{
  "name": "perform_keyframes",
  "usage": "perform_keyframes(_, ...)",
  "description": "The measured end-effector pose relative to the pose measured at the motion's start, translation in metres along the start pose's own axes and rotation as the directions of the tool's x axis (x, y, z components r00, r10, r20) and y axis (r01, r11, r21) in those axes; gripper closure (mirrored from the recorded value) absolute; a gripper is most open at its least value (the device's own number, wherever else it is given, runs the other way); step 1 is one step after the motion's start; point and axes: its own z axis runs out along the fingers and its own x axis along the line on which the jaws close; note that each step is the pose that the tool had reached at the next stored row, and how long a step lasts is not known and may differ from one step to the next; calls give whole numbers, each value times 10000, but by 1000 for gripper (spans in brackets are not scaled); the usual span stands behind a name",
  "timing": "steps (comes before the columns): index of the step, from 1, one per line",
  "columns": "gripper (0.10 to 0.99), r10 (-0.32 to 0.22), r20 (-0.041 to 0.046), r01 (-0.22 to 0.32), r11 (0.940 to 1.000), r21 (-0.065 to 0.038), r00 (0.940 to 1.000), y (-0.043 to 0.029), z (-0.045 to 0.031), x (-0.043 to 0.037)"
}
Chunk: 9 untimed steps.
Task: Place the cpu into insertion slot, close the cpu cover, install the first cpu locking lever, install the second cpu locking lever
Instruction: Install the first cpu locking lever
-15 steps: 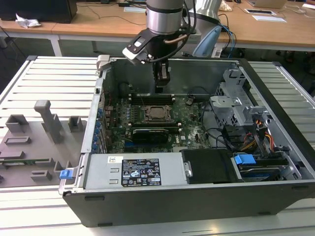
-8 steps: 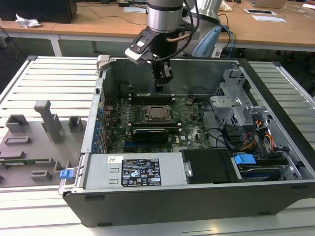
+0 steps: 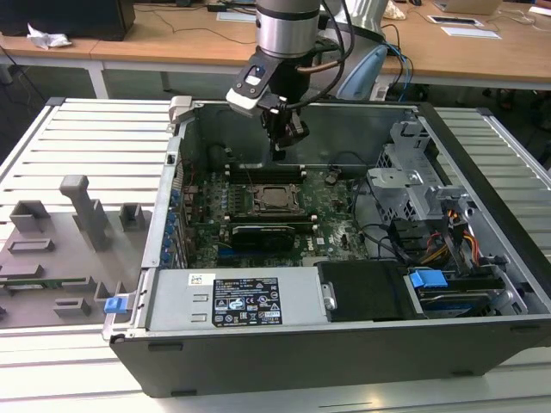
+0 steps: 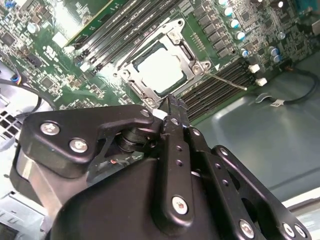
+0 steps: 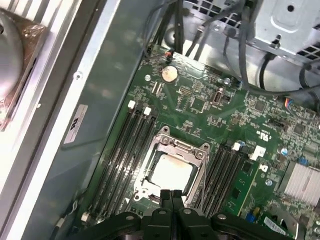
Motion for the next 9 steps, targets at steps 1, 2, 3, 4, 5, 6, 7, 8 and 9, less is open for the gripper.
perform_keyframes(1, 980, -124, -4, 124, 9999, -1, 9999, 0, 0, 0)
perform_keyframes(2, 980, -230, -4, 230, 9997, 0, 9997, 0, 0, 0)
perform_keyframes(3, 980, -429, -8, 429, 9991, -1, 9991, -1, 0, 0)
perform_keyframes(4, 980, -544, -10, 544, 9985, -1, 9985, 0, 0, 0)
perform_keyframes(5, 980, -644, -12, 644, 9979, -1, 9979, 0, 0, 0)
perform_keyframes(6, 980, -780, -15, 780, 9970, -2, 9970, 0, 0, 0)
perform_keyframes(7, 980, -901, -16, 901, 9959, -3, 9959, 0, 0, 0)
perform_keyframes(8, 980, -970, -17, 970, 9953, -3, 9953, 0, 0, 0)
perform_keyframes(9, 980, -1033, -19, 1033, 9946, -4, 9946, 1, 0, -1)
